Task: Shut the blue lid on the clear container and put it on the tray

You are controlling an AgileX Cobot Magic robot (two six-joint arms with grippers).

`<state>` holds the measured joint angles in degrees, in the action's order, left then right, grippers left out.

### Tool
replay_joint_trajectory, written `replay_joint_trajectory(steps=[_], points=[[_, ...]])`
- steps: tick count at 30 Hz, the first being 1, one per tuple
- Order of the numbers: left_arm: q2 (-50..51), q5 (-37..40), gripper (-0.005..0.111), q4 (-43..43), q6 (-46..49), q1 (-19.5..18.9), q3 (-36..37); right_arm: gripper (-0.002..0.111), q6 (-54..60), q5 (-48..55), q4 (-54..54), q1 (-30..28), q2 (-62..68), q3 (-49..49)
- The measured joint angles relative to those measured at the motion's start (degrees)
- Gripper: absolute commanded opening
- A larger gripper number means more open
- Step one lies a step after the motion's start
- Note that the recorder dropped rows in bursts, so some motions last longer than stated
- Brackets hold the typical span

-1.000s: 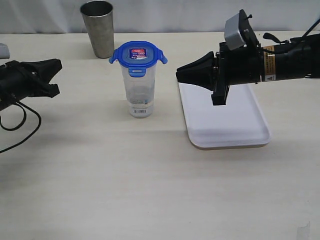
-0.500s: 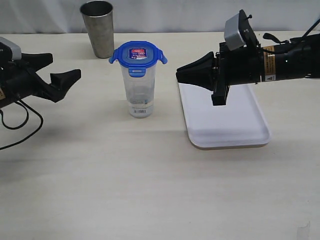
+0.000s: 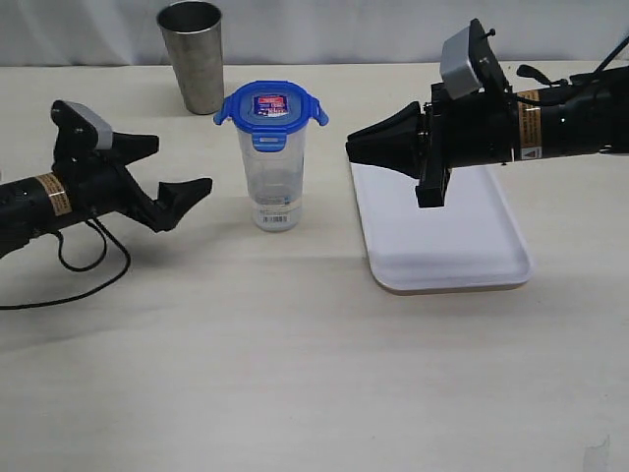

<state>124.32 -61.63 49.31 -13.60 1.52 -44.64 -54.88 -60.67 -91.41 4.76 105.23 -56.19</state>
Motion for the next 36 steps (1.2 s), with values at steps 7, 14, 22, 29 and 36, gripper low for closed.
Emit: replay_joint_trajectory(steps=[7, 14, 22, 29, 36], points=[[4.4, -0.6, 0.105, 5.5, 0.0, 4.3, -3.9, 0.004, -0.1, 0.0, 0.0, 0.0, 0.0, 0.0], [6.9, 1.3, 0.105, 6.8, 0.1, 7.3, -8.2, 0.004, -0.6, 0.0, 0.0, 0.0, 0.0, 0.0], [6.9, 0.5, 0.105, 7.0, 0.1, 12.0, -12.2, 0.004, -0.7, 0.0, 0.0, 0.0, 0.0, 0.0], [6.9, 0.0, 0.105, 5.2, 0.1, 14.2, -14.9, 0.004, -0.8, 0.0, 0.0, 0.0, 0.0, 0.0], [7.1, -1.0, 0.105, 3.2, 0.1, 14.7, -15.0, 0.004, -0.8, 0.0, 0.0, 0.0, 0.0, 0.0]])
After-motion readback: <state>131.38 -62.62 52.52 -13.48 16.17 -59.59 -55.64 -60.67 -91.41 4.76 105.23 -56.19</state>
